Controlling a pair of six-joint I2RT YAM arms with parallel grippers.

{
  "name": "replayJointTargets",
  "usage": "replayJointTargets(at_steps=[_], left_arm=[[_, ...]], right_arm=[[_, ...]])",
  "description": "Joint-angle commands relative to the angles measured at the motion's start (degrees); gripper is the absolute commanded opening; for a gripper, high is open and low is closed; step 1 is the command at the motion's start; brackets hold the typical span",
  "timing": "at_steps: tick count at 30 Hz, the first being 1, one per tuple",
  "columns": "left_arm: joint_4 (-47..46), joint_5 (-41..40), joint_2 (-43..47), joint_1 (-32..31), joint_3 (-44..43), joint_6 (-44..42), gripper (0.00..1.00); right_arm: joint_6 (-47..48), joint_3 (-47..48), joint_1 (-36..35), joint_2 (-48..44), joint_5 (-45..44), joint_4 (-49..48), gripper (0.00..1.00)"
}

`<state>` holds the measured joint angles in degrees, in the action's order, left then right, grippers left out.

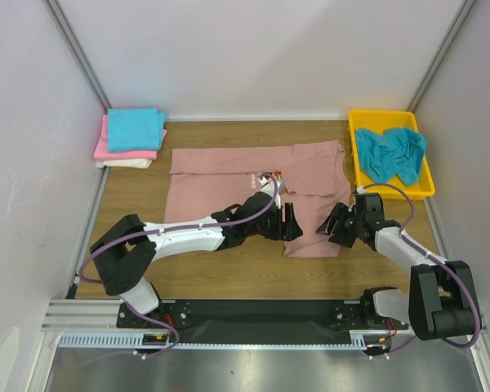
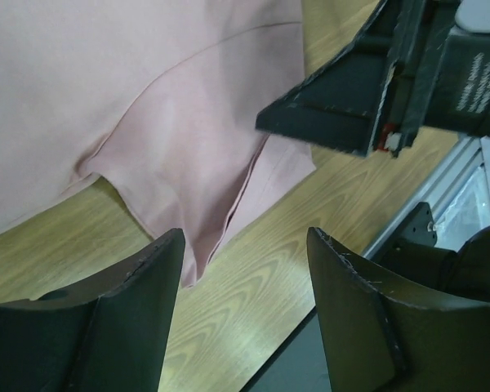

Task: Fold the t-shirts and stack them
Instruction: Fold the tshirt

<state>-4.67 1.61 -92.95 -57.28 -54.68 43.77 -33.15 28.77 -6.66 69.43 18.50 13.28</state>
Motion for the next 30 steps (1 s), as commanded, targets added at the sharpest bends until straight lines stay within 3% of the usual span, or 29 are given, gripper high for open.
replayJointTargets(at_steps=[1,8,24,30], left_arm=[[-3.7,-1.4,-0.4,-0.7,-2.2,1.4,0.67],[-3.7,-3.2,-3.1,-1.0,-4.4,1.1,0.67],[-5.7,0.3,-12.3,-1.3,-11.3,1.8,0.66],[-0.6,-1.0,-12.8,-2.4,-12.1,2.4,0.64]], right_arm=[[1.2,-1.2,-0.4,0.3,2.0,-3.6,0.60],[2.4,-1.3,-0.5,-0.3,2.5,1.5,0.56],[0.4,-5.1,-0.6,-13.4,6.1,16.5,0.48],[-3.2,-1.1,-1.5,-13.4,2.2,26.7,0.35]])
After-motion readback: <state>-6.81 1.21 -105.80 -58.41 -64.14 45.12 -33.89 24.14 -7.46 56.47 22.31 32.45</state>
